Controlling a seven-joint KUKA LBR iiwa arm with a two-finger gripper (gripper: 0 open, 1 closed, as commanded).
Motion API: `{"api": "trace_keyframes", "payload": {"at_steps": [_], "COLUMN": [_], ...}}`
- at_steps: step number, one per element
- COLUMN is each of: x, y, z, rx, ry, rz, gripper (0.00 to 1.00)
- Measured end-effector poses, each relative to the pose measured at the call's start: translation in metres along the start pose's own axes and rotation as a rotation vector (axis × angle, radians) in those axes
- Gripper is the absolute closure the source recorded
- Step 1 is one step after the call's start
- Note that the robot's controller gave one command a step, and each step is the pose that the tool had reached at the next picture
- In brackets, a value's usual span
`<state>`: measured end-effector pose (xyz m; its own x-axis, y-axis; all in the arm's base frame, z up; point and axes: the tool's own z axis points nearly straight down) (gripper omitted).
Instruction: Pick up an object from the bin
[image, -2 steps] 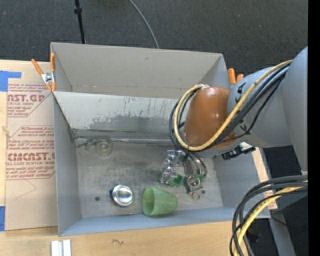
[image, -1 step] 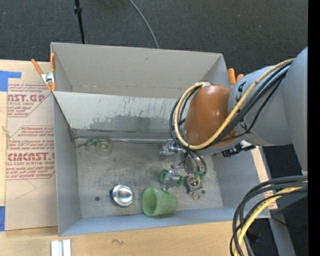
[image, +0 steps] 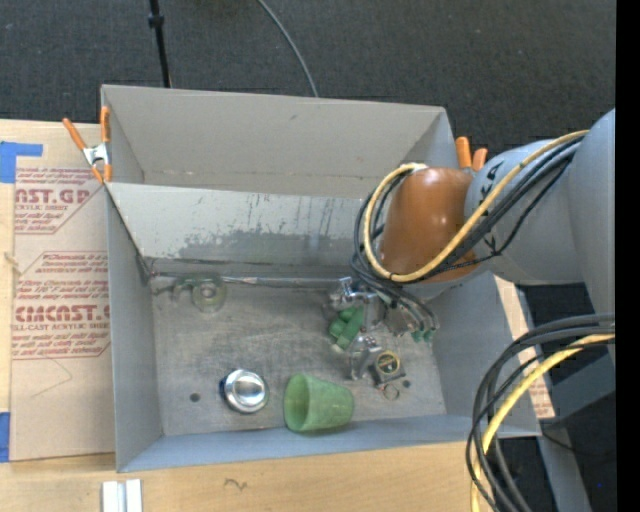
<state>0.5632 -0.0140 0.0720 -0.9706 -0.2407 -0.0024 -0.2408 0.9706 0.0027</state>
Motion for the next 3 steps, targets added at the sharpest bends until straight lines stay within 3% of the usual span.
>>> {"api": "trace_keyframes", "payload": {"at_steps": [1, 2, 3], "x": [0.000, -0.001, 0.014], "y": [-0.001, -0.001, -0.049], "z": [-0.002, -0.001, -0.001], "rx": [0.002, 0.003, 0.003], "ry": [0.003, -0.007, -0.006], "rz": [0.000, 0.001, -0.044], "gripper": [1.00, 0.00, 0.00]}}
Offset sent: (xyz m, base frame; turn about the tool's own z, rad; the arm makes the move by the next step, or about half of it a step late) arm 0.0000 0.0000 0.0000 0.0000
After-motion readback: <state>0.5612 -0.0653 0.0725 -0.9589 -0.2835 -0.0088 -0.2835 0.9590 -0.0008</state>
